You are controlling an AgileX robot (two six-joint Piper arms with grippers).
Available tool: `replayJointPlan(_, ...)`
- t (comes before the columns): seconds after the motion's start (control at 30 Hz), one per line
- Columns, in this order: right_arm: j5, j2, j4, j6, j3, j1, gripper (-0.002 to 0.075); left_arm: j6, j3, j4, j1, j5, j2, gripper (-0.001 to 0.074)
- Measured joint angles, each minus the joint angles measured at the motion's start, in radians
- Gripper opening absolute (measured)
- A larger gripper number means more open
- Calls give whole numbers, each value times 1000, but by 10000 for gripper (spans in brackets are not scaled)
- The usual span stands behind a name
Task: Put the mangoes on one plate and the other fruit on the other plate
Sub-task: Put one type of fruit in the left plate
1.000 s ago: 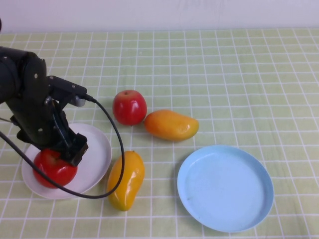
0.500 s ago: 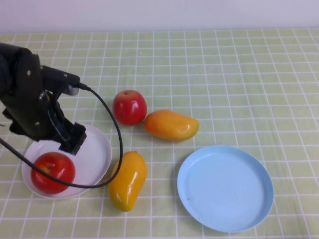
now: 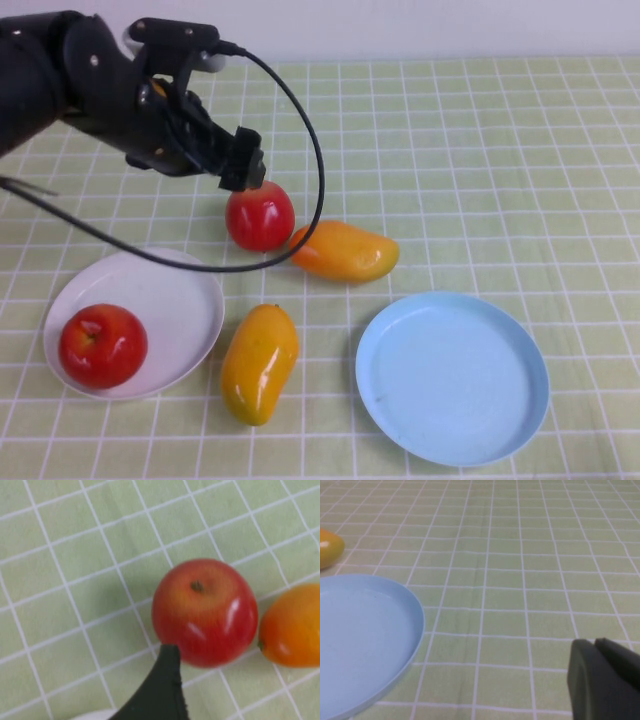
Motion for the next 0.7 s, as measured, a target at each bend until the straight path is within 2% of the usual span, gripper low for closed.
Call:
replayJointPlan(0.33,0,0,0,0,0,0,-16,-35,-154,-7,0,41,176,669)
replayJointPlan(0.7,0,0,0,0,0,0,-17,-51,-173,-26,0,14,255,669)
